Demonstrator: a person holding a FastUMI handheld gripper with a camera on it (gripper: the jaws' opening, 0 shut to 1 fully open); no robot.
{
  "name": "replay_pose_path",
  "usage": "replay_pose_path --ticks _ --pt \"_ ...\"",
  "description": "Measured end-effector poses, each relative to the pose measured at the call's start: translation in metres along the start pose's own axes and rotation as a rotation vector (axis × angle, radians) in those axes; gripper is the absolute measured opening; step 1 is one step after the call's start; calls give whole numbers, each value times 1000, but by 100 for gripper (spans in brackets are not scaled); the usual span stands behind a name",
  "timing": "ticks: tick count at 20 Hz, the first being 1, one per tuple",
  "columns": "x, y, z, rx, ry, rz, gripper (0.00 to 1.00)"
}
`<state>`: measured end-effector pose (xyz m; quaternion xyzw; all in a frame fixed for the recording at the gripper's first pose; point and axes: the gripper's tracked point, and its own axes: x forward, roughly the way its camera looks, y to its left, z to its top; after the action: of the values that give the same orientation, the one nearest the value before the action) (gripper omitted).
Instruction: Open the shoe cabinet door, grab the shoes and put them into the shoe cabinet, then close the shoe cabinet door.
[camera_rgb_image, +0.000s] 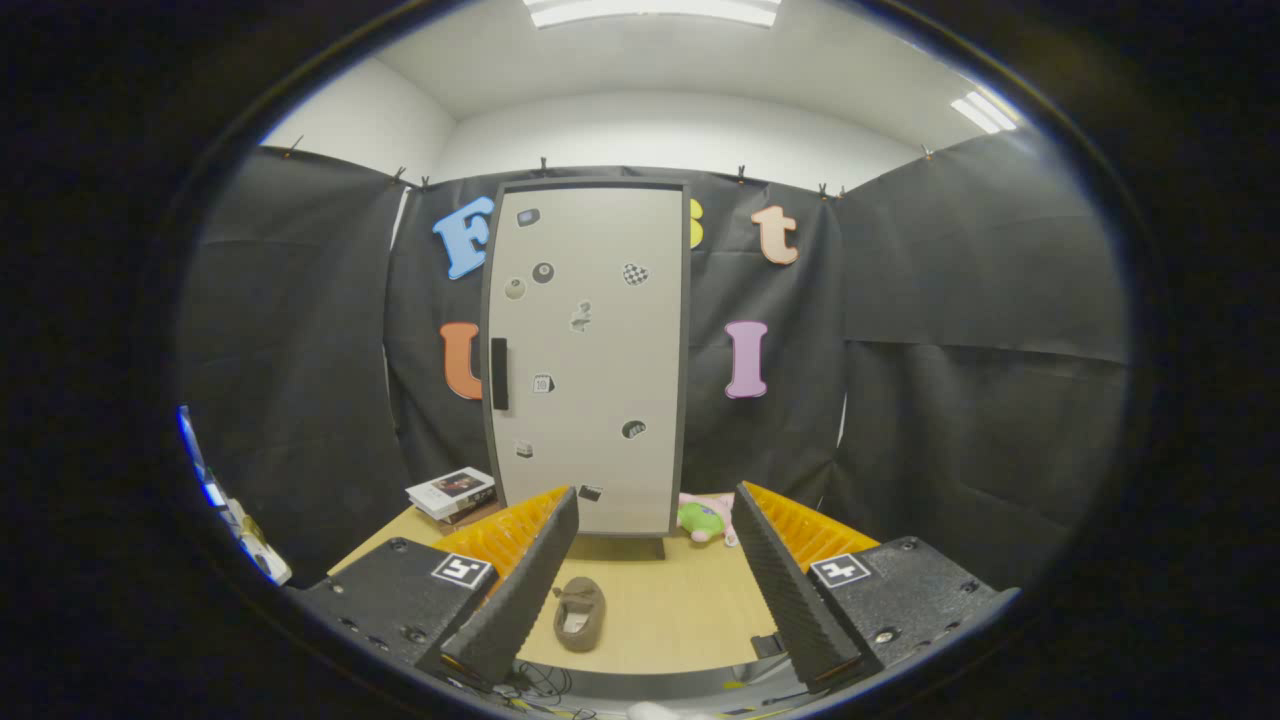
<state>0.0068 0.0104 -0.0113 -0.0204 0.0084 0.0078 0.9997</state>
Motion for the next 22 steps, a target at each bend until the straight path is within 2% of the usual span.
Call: replay_pose_path --ticks 5,11,16,22 --pt "2 1 -1 -1 1 -9 100" --pt "29 13 10 -18 -17 -21 100" --pt "79 47 25 -10 -28 10 100" --pt "168 110 47 3 -46 88 100"
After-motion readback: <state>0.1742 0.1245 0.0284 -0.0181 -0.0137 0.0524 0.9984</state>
